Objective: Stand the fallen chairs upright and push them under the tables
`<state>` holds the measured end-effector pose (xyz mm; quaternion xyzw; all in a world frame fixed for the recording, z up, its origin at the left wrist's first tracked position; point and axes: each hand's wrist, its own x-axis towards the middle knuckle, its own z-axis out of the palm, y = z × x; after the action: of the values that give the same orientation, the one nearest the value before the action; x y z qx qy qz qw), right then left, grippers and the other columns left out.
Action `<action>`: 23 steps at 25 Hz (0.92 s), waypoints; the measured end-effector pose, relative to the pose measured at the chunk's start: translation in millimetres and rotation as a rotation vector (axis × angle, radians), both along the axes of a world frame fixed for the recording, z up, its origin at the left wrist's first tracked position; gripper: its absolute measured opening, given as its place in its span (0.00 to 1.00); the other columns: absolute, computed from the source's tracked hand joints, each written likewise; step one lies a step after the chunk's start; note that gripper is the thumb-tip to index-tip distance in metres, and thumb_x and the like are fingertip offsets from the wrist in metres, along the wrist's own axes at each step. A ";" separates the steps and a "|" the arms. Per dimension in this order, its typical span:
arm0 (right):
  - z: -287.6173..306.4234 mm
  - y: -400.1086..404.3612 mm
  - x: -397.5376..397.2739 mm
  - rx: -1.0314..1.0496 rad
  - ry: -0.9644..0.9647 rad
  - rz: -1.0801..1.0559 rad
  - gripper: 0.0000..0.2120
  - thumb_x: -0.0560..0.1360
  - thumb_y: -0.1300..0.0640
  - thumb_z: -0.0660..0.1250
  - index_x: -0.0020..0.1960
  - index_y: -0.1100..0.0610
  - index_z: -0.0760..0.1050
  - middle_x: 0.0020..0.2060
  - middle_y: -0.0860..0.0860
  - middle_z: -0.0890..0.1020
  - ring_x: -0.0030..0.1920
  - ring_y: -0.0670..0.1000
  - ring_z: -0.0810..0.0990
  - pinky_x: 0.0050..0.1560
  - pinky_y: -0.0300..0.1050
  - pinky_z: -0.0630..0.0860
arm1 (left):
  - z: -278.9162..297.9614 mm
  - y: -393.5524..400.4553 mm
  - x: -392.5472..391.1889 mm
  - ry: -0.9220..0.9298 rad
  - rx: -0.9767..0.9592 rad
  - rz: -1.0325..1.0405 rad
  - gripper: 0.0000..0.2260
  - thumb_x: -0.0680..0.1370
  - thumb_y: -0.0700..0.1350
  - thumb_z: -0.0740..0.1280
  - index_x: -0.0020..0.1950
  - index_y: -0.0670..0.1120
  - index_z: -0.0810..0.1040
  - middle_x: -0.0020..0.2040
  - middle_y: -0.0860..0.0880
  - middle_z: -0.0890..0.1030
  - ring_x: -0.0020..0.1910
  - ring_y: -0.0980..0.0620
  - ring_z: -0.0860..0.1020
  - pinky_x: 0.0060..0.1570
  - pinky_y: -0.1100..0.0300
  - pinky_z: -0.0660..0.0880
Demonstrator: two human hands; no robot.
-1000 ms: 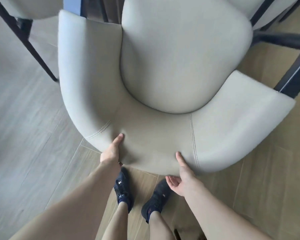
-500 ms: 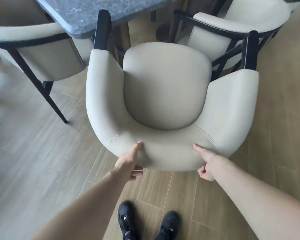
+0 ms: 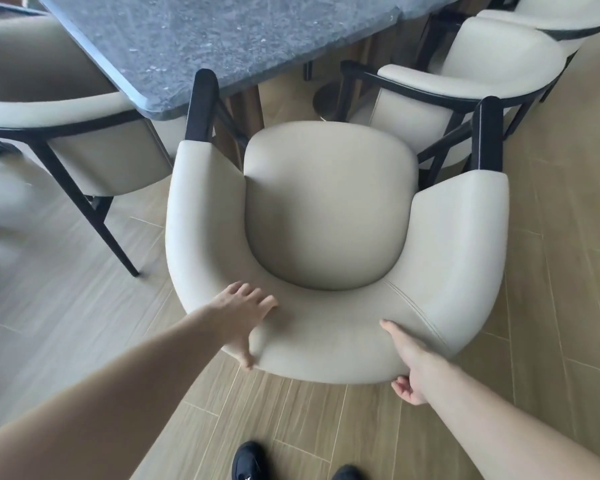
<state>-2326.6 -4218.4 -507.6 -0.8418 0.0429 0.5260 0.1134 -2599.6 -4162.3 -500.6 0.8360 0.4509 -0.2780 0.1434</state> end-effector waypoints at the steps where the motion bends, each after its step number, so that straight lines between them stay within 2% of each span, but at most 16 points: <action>1: -1.2 -1.0 -0.9 0.009 -0.008 0.005 0.31 0.65 0.35 0.76 0.49 0.61 0.70 0.39 0.54 0.70 0.34 0.51 0.70 0.30 0.43 0.71 | -9.0 -10.7 -4.2 0.069 0.051 -0.109 0.53 0.63 0.65 0.78 0.79 0.48 0.55 0.74 0.45 0.66 0.72 0.43 0.65 0.76 0.48 0.57; 2: -2.6 -0.3 -1.6 0.018 -0.001 0.007 0.31 0.66 0.36 0.76 0.52 0.60 0.71 0.39 0.53 0.70 0.34 0.51 0.70 0.29 0.43 0.71 | -18.3 -20.2 -6.1 0.073 0.125 -0.189 0.56 0.61 0.64 0.79 0.80 0.48 0.53 0.77 0.43 0.64 0.73 0.41 0.66 0.77 0.43 0.57; 5: -0.4 1.3 1.0 0.002 0.022 0.082 0.28 0.68 0.36 0.74 0.53 0.58 0.72 0.39 0.53 0.71 0.33 0.49 0.69 0.29 0.40 0.71 | -40.4 -41.6 0.6 -0.012 0.293 -0.274 0.61 0.53 0.60 0.83 0.78 0.50 0.53 0.76 0.36 0.69 0.71 0.33 0.72 0.69 0.32 0.68; 7: 12.4 5.7 9.8 -0.073 0.052 0.224 0.37 0.68 0.30 0.70 0.58 0.60 0.71 0.40 0.54 0.74 0.31 0.50 0.72 0.30 0.41 0.74 | -50.2 -42.9 2.4 0.018 0.296 -0.232 0.61 0.62 0.56 0.82 0.80 0.52 0.40 0.81 0.33 0.57 0.77 0.28 0.61 0.71 0.27 0.59; 9: 27.4 14.2 20.7 -0.258 -0.062 0.662 0.46 0.69 0.23 0.60 0.66 0.61 0.69 0.42 0.55 0.79 0.33 0.51 0.78 0.35 0.42 0.76 | -55.4 -39.1 3.6 0.022 0.284 -0.192 0.57 0.71 0.53 0.75 0.77 0.53 0.28 0.82 0.32 0.46 0.79 0.28 0.52 0.73 0.27 0.49; 10: 35.1 20.1 22.6 -0.309 -0.223 0.934 0.45 0.70 0.23 0.56 0.67 0.60 0.71 0.44 0.55 0.81 0.38 0.52 0.81 0.40 0.42 0.77 | -56.2 -38.1 3.5 0.035 0.289 -0.192 0.55 0.73 0.52 0.73 0.76 0.52 0.26 0.81 0.31 0.46 0.79 0.28 0.52 0.73 0.28 0.49; 11: 38.7 26.2 22.8 -0.264 -0.450 1.218 0.40 0.73 0.26 0.56 0.66 0.58 0.72 0.50 0.54 0.82 0.46 0.53 0.83 0.44 0.41 0.76 | -56.5 -37.3 4.2 0.051 0.306 -0.199 0.54 0.74 0.51 0.71 0.76 0.52 0.26 0.81 0.31 0.46 0.79 0.28 0.52 0.73 0.28 0.49; 12: 37.1 31.3 20.0 -0.118 -0.636 1.453 0.33 0.75 0.31 0.59 0.65 0.57 0.71 0.56 0.53 0.81 0.55 0.54 0.81 0.47 0.43 0.74 | -55.6 -37.0 4.9 0.064 0.313 -0.192 0.53 0.74 0.51 0.71 0.77 0.52 0.27 0.81 0.31 0.45 0.79 0.28 0.51 0.73 0.28 0.49; 13: 34.6 32.8 11.9 0.101 -0.710 1.610 0.29 0.74 0.36 0.63 0.64 0.56 0.68 0.59 0.54 0.78 0.61 0.56 0.78 0.50 0.46 0.72 | -53.4 -36.9 6.0 0.076 0.305 -0.173 0.52 0.74 0.51 0.70 0.77 0.53 0.29 0.81 0.31 0.45 0.79 0.27 0.50 0.73 0.28 0.49; 14: 30.6 27.6 -1.8 0.294 -0.674 1.726 0.29 0.72 0.38 0.67 0.64 0.55 0.65 0.61 0.55 0.75 0.64 0.58 0.74 0.54 0.50 0.71 | -50.7 -36.1 7.4 0.088 0.300 -0.158 0.51 0.73 0.52 0.70 0.78 0.54 0.30 0.81 0.30 0.45 0.78 0.27 0.51 0.73 0.28 0.49; 15: 22.6 15.8 -17.3 0.407 -0.596 1.820 0.34 0.68 0.38 0.70 0.65 0.55 0.62 0.62 0.56 0.71 0.65 0.60 0.70 0.57 0.55 0.70 | -48.1 -34.4 9.3 0.095 0.305 -0.150 0.50 0.73 0.52 0.70 0.78 0.54 0.32 0.80 0.30 0.49 0.77 0.27 0.54 0.73 0.29 0.51; 16: 10.5 0.0 -32.3 0.409 -0.575 1.892 0.41 0.65 0.38 0.73 0.68 0.55 0.59 0.63 0.58 0.68 0.66 0.61 0.67 0.62 0.62 0.67 | -45.3 -31.7 11.5 0.107 0.317 -0.161 0.50 0.72 0.52 0.70 0.78 0.54 0.33 0.78 0.31 0.55 0.74 0.29 0.59 0.72 0.30 0.53; 18: -16.1 -29.7 -51.2 0.322 -0.708 1.950 0.53 0.64 0.41 0.78 0.77 0.57 0.52 0.72 0.64 0.61 0.74 0.66 0.60 0.69 0.75 0.53 | -39.1 -25.0 13.6 0.119 0.299 -0.185 0.48 0.71 0.51 0.70 0.78 0.53 0.37 0.72 0.35 0.65 0.67 0.34 0.67 0.70 0.34 0.58; 20: -29.6 -35.3 -45.9 0.365 -0.898 1.850 0.51 0.66 0.48 0.79 0.80 0.54 0.54 0.75 0.66 0.63 0.76 0.67 0.60 0.69 0.79 0.50 | -35.3 -19.3 16.2 0.094 0.311 -0.185 0.47 0.71 0.50 0.71 0.78 0.53 0.40 0.68 0.38 0.69 0.63 0.36 0.70 0.67 0.37 0.61; 21: -33.7 -29.9 -38.3 0.419 -0.974 1.814 0.49 0.65 0.51 0.79 0.79 0.53 0.57 0.73 0.64 0.67 0.75 0.66 0.63 0.68 0.79 0.51 | -32.9 -16.1 18.1 0.096 0.319 -0.185 0.47 0.70 0.50 0.72 0.78 0.54 0.42 0.67 0.39 0.71 0.63 0.37 0.71 0.66 0.38 0.62; 23: -38.1 -17.4 -23.1 0.419 -1.004 1.866 0.47 0.61 0.53 0.80 0.75 0.53 0.62 0.66 0.59 0.73 0.71 0.63 0.68 0.66 0.80 0.50 | -27.8 -13.9 20.4 0.119 0.267 -0.156 0.46 0.70 0.49 0.72 0.78 0.54 0.44 0.66 0.40 0.72 0.62 0.37 0.72 0.65 0.39 0.63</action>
<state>-2349.7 -4235.8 -545.7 -0.6256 -0.7577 -0.0033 -0.1858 -2579.3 -4176.3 -528.5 0.8621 0.4254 -0.2748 -0.0182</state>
